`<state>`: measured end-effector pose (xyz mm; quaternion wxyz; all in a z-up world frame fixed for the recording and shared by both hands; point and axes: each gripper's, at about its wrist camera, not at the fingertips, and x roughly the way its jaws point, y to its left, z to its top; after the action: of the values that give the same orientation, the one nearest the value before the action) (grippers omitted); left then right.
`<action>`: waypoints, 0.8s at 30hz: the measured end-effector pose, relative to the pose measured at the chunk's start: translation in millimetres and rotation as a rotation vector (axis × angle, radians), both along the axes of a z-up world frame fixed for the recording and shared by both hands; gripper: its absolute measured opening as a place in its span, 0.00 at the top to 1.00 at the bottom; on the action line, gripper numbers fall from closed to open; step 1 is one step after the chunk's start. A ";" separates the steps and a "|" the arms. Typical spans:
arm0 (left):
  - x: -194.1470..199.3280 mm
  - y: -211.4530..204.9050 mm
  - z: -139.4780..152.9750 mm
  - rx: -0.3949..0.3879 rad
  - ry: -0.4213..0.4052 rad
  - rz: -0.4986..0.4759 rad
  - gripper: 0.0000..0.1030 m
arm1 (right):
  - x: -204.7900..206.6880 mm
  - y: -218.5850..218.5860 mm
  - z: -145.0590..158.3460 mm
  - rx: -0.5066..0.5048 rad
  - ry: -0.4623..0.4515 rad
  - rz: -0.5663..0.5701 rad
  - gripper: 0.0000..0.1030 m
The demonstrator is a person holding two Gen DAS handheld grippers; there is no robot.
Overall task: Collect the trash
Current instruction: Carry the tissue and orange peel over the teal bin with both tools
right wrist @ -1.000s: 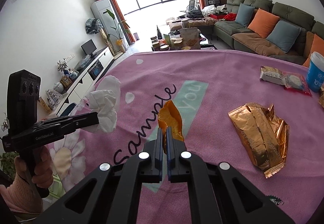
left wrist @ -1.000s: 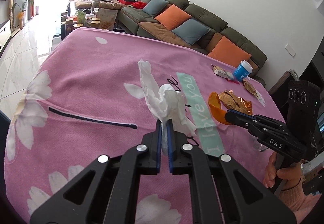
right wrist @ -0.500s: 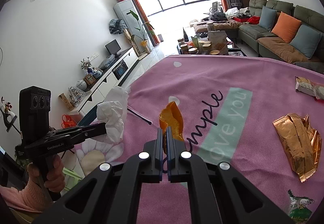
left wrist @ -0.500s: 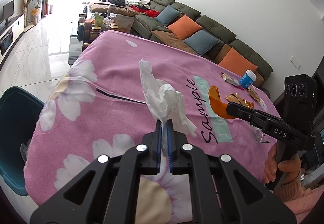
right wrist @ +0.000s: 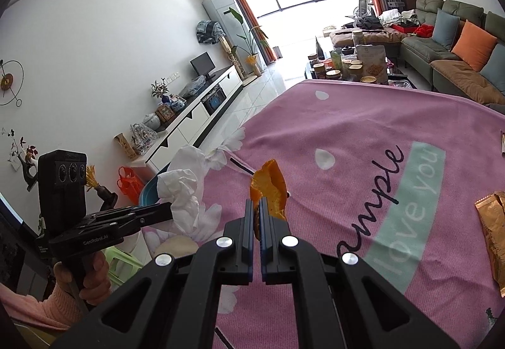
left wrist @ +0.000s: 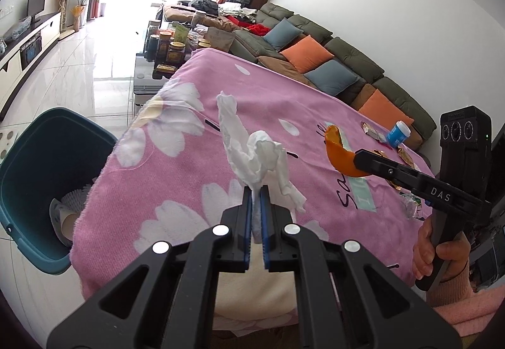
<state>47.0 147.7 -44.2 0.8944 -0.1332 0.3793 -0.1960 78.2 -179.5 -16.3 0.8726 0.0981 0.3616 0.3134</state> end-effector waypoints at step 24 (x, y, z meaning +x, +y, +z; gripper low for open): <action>-13.6 62.9 8.3 0.020 -0.014 0.185 0.95 | 19.3 72.2 -0.2 0.032 0.019 0.189 0.98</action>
<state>33.4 210.6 -36.0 0.9126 -0.1575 0.3609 -0.1098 97.5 -107.2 -16.5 0.8339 0.0804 0.3727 0.3990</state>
